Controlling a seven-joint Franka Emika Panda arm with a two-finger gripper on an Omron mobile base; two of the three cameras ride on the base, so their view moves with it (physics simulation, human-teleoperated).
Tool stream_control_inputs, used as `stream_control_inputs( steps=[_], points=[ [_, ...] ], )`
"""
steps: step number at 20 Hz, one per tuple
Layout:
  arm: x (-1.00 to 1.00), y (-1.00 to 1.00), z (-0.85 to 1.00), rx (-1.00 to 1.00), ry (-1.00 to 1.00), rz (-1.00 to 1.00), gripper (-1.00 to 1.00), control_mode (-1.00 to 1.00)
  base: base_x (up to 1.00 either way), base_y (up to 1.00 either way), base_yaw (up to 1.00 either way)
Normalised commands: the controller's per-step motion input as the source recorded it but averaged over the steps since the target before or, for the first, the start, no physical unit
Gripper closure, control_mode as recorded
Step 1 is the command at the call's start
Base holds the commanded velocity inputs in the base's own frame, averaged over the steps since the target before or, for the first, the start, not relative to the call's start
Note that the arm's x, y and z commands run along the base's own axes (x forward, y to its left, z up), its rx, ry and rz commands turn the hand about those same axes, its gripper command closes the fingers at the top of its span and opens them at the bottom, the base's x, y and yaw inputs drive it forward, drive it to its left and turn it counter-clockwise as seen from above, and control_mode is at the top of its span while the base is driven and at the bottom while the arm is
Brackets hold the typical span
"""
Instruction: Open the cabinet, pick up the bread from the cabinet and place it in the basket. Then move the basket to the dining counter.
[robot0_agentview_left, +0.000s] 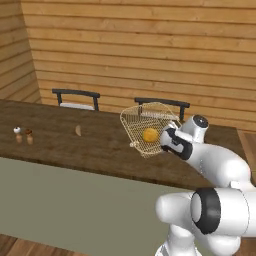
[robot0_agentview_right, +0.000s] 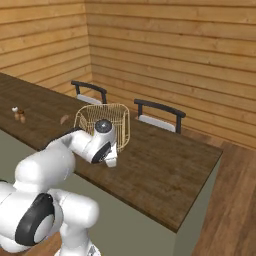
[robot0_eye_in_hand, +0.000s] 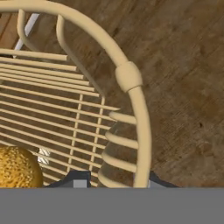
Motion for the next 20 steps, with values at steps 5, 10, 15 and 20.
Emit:
stream_control_inputs(
  steps=[5, 10, 15, 20],
  points=[
    [0.77, 0.09, -0.08, 0.07, 0.04, 0.00, 1.00, -1.00, 0.00, 0.00, 0.00],
    [0.17, -0.60, 0.00, 0.05, 0.02, -0.02, 1.00, -1.00, 0.00, 0.00, 0.00],
    [-0.16, -0.58, -0.16, 0.01, -0.03, -0.13, 1.00, -1.00, 0.00, 0.00, 0.00],
    [0.04, 0.00, -0.51, 0.00, 0.01, -0.11, 1.00, -1.00, 0.00, 0.00, 0.00]
  ],
)
